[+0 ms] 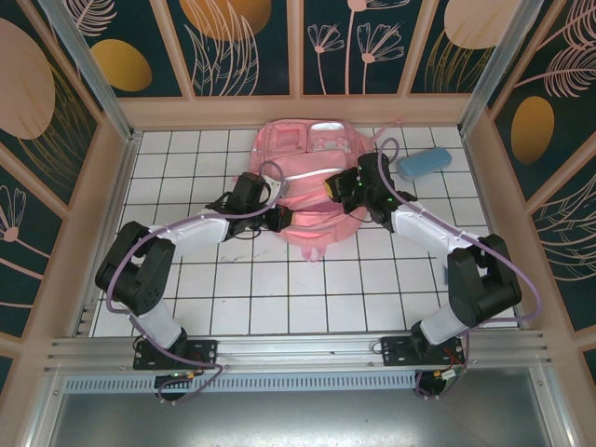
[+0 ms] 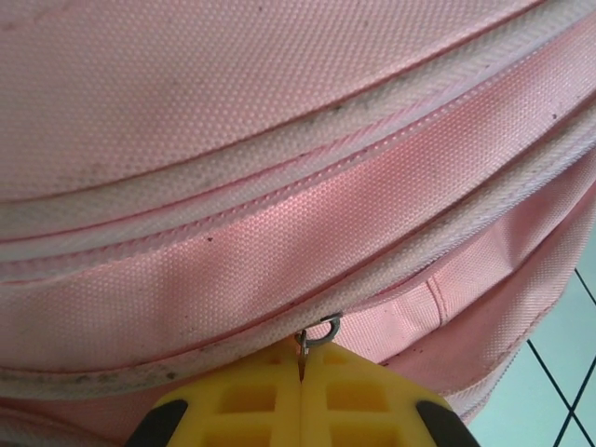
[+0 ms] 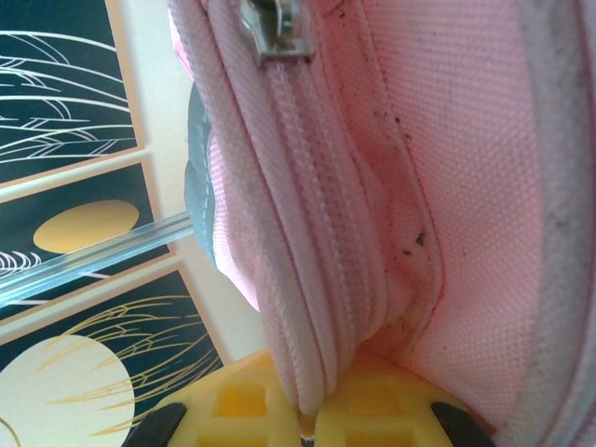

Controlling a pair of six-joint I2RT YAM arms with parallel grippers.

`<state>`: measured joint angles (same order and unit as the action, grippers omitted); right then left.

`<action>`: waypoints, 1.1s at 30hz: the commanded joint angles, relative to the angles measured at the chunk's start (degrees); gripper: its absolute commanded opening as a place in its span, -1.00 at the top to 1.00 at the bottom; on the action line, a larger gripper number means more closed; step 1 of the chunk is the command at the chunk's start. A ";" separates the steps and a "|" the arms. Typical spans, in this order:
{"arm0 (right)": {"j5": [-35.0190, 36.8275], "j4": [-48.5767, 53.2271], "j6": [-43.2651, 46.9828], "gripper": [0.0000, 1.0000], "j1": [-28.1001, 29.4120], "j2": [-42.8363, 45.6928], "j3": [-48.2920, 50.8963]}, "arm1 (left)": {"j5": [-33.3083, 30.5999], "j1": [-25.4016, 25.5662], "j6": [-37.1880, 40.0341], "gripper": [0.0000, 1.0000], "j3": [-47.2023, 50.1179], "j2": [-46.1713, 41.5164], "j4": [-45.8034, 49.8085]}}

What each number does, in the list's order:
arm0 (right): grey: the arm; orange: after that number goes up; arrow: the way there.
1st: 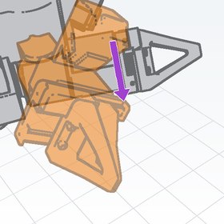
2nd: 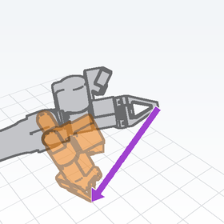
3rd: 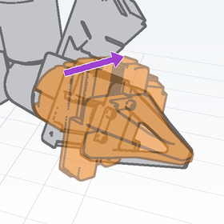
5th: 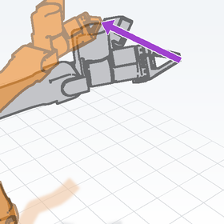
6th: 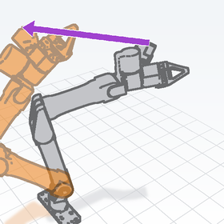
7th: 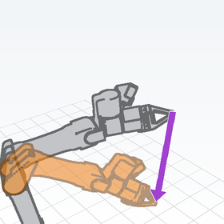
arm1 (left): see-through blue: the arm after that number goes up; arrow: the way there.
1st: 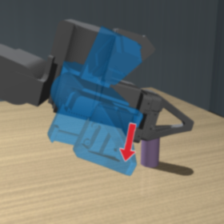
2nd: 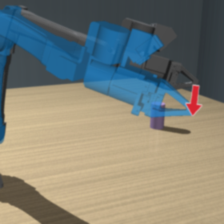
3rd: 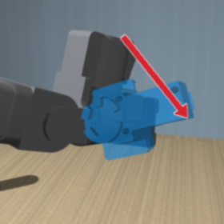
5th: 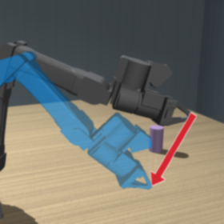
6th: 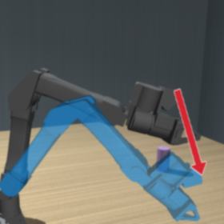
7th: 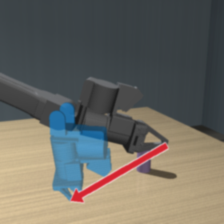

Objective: Pack books, pencil case, and school supplies into a backpack

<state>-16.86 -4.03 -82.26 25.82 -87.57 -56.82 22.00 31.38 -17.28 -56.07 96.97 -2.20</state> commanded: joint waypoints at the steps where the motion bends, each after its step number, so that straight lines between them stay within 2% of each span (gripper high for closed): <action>1: 2.19 -3.12 2.60 1.00 -0.33 3.30 -0.82 | -9.85 -0.17 1.58 1.00 -1.93 -2.87 3.49; 4: 4.85 -0.65 3.65 1.00 -0.60 5.06 -0.38 | -17.12 -0.26 1.50 1.00 -1.86 -4.27 6.95; 8: 7.10 1.30 4.59 1.00 -1.35 6.84 0.56 | -23.49 -1.07 1.55 1.00 -0.99 -5.95 9.11; 18: 2.13 1.22 9.13 1.00 -2.26 2.44 -1.85 | -28.79 -5.95 -1.00 1.00 -1.49 -6.27 8.61; 28: -5.49 -1.16 14.63 1.00 0.90 -7.67 -8.39 | -36.13 -8.52 -5.86 1.00 9.31 -19.81 11.93; 33: -7.64 -1.74 15.24 1.00 1.60 -8.55 -9.36 | -38.14 -9.70 -8.32 1.00 13.05 -20.99 12.40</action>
<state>-21.37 -1.08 -70.15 26.74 -96.18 -63.07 -12.23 22.15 -22.87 -44.77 75.44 7.62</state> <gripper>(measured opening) 0.072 0.054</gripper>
